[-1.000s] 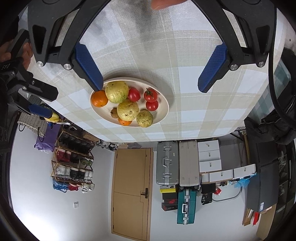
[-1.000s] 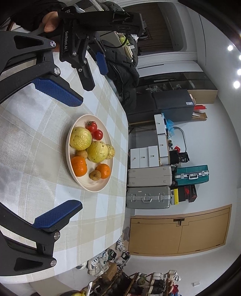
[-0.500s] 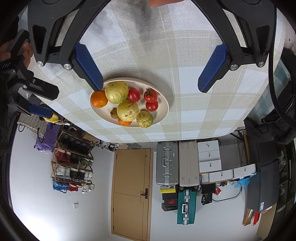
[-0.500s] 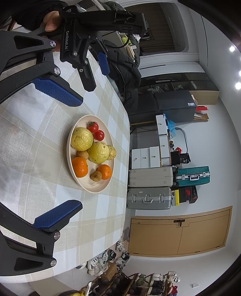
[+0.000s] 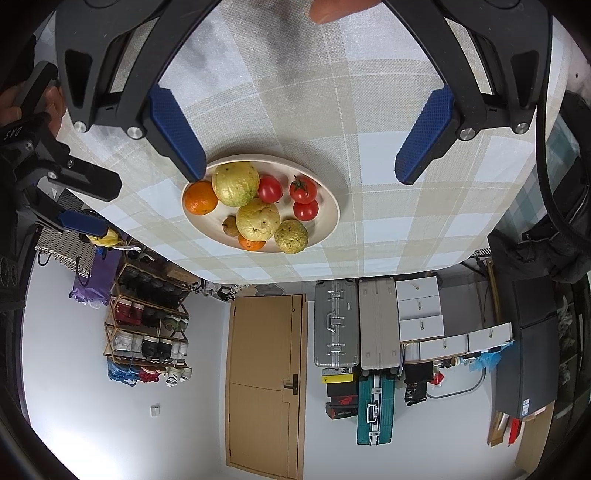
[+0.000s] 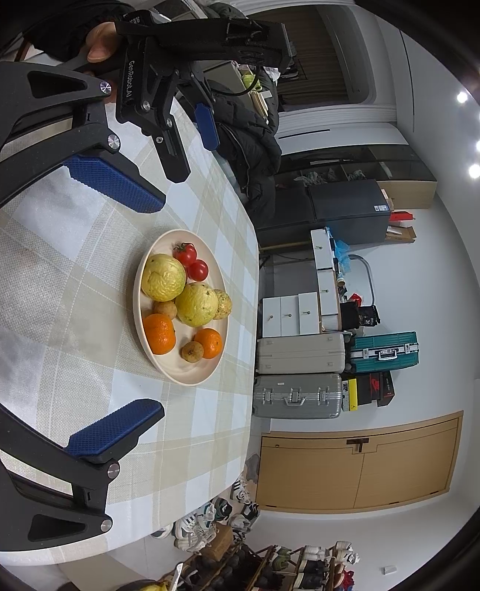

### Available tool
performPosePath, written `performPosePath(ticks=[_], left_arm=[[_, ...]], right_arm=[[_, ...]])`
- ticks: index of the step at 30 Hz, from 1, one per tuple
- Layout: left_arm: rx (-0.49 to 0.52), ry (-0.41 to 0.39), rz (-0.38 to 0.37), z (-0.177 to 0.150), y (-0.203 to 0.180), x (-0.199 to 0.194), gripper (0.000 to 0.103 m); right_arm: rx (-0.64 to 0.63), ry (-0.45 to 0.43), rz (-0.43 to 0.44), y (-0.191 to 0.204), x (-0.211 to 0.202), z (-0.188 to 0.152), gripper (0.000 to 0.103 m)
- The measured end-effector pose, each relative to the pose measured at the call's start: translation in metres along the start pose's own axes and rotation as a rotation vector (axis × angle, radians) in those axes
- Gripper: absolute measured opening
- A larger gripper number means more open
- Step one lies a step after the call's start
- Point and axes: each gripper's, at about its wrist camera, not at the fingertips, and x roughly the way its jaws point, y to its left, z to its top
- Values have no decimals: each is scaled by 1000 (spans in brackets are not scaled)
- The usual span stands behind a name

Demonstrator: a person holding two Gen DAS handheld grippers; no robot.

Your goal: Organize fruits

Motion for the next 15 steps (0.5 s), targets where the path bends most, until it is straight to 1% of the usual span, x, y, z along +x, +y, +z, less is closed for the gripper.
performPosePath(ticks=[15], left_arm=[[-1, 1, -1, -1, -1, 1, 102]], right_arm=[[0, 0, 1, 0, 0, 0, 103]])
